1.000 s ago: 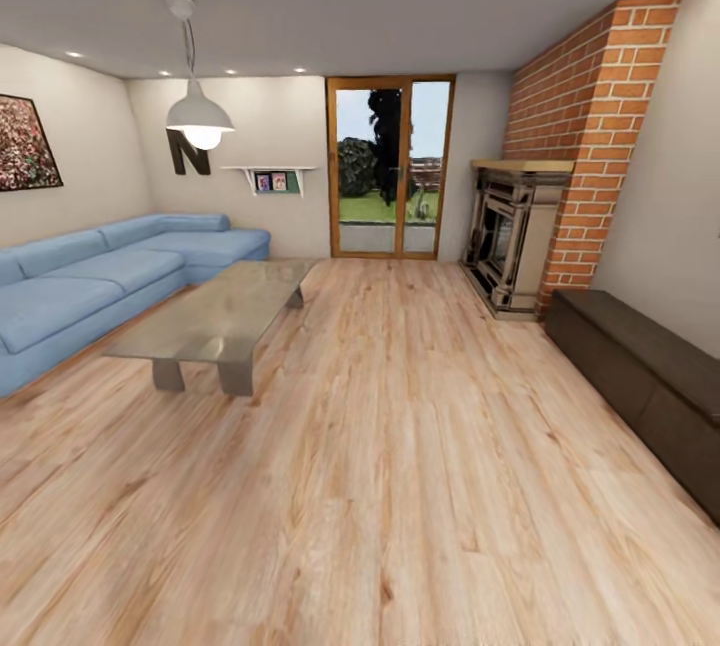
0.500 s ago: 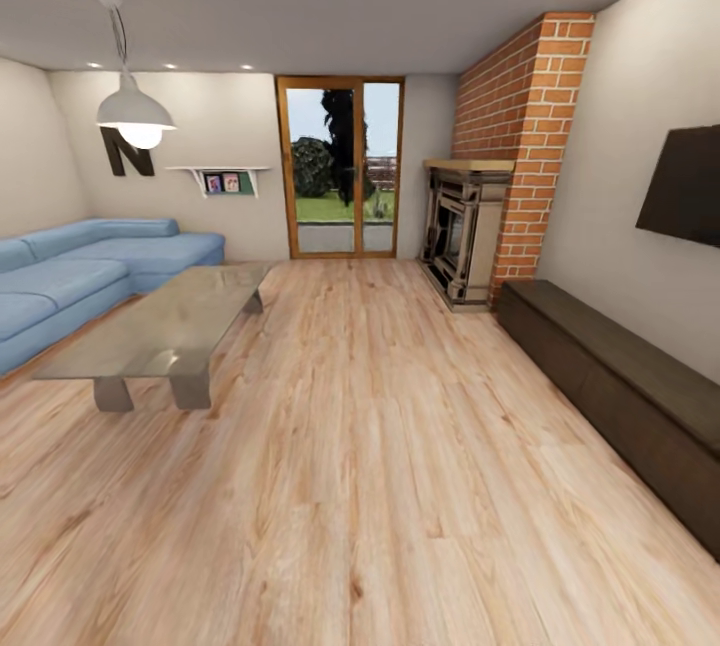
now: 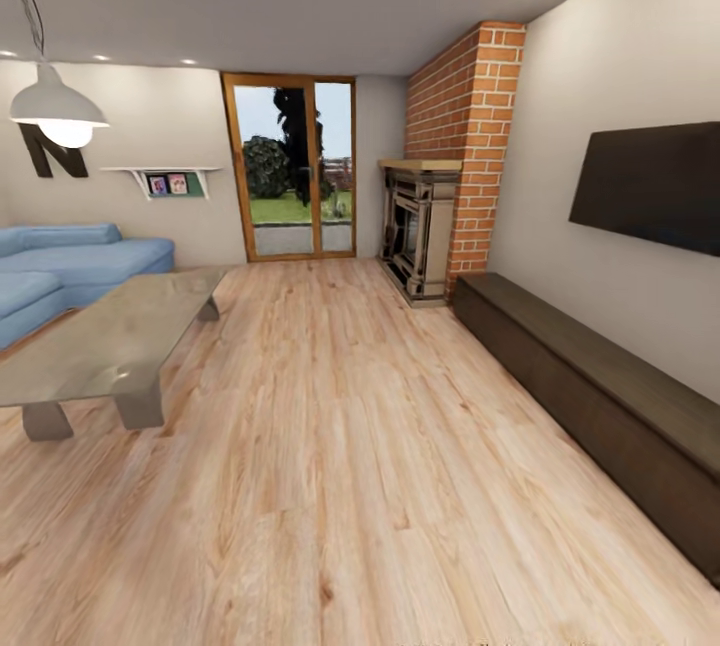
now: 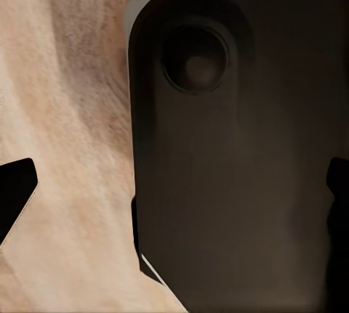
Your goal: In the kitchen, take the popcorn bag from the countertop, put it into the microwave, and heat it until the popcorn is cooked so the cooked popcorn ends up inside the bag.
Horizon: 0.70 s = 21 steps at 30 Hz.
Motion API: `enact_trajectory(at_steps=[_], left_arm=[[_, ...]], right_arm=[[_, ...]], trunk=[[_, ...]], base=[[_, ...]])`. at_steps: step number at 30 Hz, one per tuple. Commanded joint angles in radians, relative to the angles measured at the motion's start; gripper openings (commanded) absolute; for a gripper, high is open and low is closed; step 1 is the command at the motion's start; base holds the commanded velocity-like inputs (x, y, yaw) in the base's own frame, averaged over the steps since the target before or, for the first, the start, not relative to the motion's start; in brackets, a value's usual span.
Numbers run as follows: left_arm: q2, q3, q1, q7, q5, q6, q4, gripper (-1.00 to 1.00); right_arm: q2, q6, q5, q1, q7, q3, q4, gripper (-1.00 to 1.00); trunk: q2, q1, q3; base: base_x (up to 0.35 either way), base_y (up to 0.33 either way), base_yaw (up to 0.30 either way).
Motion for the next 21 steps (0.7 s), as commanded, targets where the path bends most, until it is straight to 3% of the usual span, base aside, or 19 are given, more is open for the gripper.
enact_trajectory(at_steps=[1, 21], left_arm=[[0.0, -0.001, 0.0, 0.0, -0.001, 0.0, 0.0, 1.0], [0.0, -0.001, 0.0, 0.0, -0.001, 0.0, -0.001, 1.0]], right_arm=[[0.0, -0.003, -0.001, 0.0, 0.0, 0.0, 0.0, 1.0], [0.0, -0.003, -0.001, 0.0, 0.0, 0.0, 0.0, 1.0]], trunk=[[0.0, 0.0, -0.001], [0.0, 0.0, -0.001]], base=[[0.0, 0.0, -0.285], [0.0, 0.0, -0.285]])
